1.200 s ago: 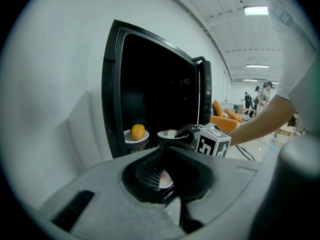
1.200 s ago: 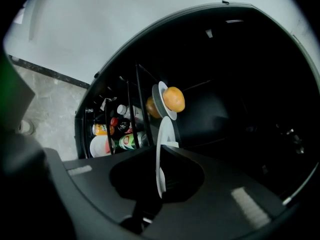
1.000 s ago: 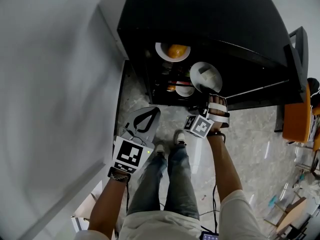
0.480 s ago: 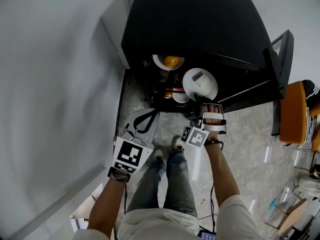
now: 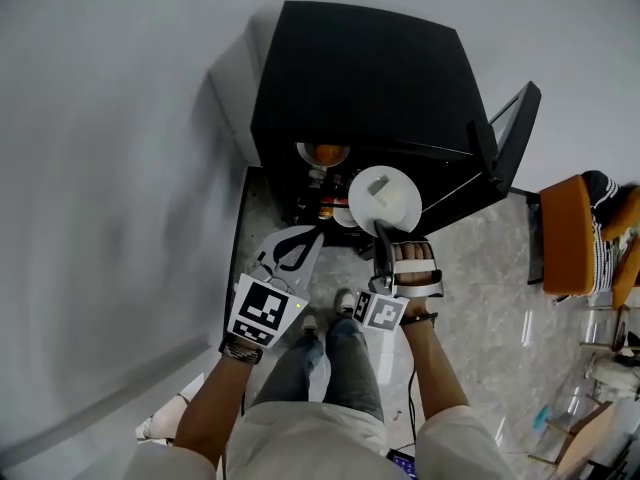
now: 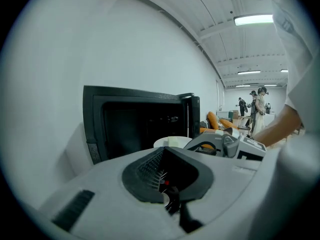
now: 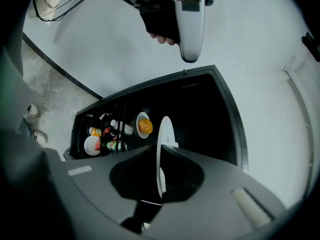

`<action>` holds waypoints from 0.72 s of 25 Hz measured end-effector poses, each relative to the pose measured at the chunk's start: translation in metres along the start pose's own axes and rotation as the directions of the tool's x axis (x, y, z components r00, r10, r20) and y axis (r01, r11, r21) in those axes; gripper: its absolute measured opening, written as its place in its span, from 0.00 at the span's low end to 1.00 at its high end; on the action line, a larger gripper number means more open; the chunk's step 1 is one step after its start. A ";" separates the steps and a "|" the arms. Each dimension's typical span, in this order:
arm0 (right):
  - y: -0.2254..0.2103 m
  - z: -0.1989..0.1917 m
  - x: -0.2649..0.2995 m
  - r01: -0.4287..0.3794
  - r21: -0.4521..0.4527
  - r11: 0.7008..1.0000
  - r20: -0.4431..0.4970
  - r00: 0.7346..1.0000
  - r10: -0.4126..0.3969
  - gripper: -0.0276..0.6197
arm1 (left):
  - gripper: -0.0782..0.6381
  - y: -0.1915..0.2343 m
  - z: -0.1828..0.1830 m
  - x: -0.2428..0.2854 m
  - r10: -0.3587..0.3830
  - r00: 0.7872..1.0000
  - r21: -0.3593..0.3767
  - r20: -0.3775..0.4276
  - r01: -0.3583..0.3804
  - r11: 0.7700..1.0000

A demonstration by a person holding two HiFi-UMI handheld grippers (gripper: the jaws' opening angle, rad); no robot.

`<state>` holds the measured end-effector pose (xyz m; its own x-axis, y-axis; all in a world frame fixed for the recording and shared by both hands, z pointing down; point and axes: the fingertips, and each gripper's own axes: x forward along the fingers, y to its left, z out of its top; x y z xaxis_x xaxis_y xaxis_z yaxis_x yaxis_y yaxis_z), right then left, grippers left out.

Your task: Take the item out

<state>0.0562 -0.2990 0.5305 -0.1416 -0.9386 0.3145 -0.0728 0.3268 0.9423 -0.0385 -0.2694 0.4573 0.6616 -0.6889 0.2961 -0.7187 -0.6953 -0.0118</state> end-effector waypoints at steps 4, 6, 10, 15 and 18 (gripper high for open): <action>-0.034 0.006 -0.037 0.018 -0.014 1.000 0.023 1.000 -0.018 0.09 | 0.12 -0.018 0.025 -0.011 -0.020 1.000 0.007 0.020 0.020 1.000; -0.050 0.008 -0.055 0.032 -0.021 0.999 0.032 0.999 -0.031 0.08 | 0.12 -0.027 0.038 -0.017 -0.035 0.999 0.025 0.032 0.034 0.999; -0.081 0.009 -0.088 0.044 -0.018 0.999 0.040 0.998 -0.044 0.08 | 0.12 -0.042 0.066 -0.029 -0.063 0.997 0.068 0.055 0.059 0.996; -0.112 0.009 -0.121 0.052 -0.003 0.999 0.035 0.998 -0.052 0.08 | 0.12 -0.048 0.096 -0.041 -0.051 0.995 0.104 0.089 0.042 0.994; -0.127 0.011 -0.135 0.057 0.002 0.998 0.029 0.998 -0.057 0.08 | 0.12 -0.049 0.110 -0.046 -0.040 0.993 0.129 0.109 0.026 0.991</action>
<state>0.0740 -0.2123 0.3672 -0.1658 -0.9521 0.2570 -0.0827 0.2731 0.9584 -0.0105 -0.2263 0.3386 0.7096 -0.6785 0.1901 -0.6675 -0.7337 -0.1272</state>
